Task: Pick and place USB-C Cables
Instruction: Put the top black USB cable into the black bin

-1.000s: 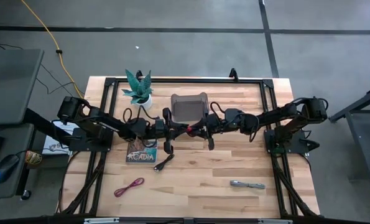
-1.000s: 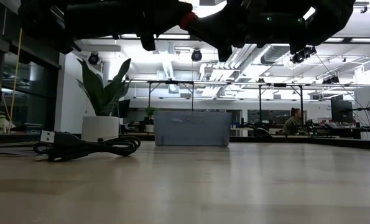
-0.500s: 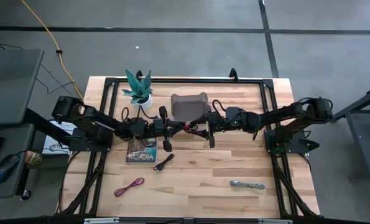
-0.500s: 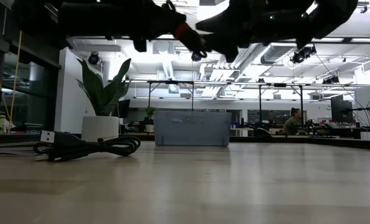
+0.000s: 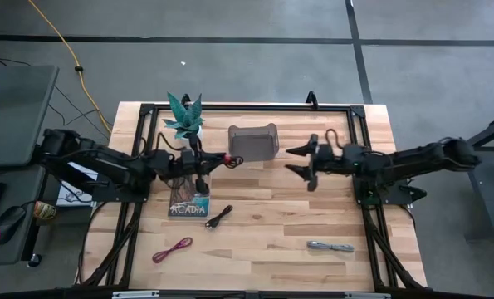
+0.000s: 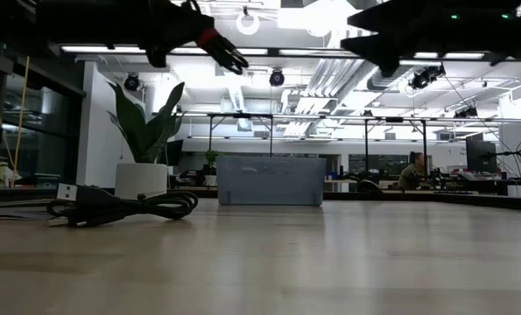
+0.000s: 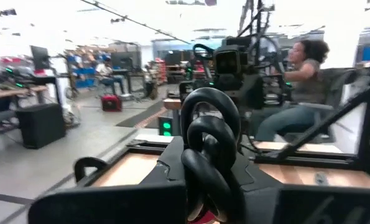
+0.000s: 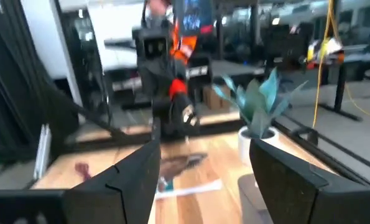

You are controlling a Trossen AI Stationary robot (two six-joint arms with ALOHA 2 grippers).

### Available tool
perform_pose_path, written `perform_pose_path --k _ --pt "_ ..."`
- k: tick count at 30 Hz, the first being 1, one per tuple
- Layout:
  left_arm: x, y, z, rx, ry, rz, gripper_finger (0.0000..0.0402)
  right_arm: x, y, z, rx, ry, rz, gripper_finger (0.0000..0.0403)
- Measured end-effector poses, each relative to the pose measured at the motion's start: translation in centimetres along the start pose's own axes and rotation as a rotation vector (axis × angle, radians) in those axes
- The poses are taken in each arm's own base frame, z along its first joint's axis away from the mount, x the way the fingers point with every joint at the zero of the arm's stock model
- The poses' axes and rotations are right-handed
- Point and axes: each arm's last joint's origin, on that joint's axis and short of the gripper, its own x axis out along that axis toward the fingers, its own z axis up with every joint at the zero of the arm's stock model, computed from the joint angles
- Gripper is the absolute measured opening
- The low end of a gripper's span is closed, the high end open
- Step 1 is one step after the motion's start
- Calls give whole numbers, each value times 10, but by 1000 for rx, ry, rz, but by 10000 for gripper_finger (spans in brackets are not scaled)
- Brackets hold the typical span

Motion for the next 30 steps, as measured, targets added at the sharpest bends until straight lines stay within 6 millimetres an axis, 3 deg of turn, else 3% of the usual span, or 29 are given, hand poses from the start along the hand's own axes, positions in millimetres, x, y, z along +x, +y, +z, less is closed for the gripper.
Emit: perform_pose_path --k 4,17,20,23,30 --pt "2 5 -4 -23 28 -30 8 -11 2 3 4 -53 40 238" --pt "7 7 -1 -70 41 8 8 -12 3 4 -13 -64 47 238" --pt "22 9 8 -31 103 64 8 -12 3 5 -13 -77 46 238" --pt "50 19 29 24 216 119 8 -12 3 6 -10 -78 46 238" --pt "115 62 60 136 683 205 8 -12 3 5 -10 -67 45 238"
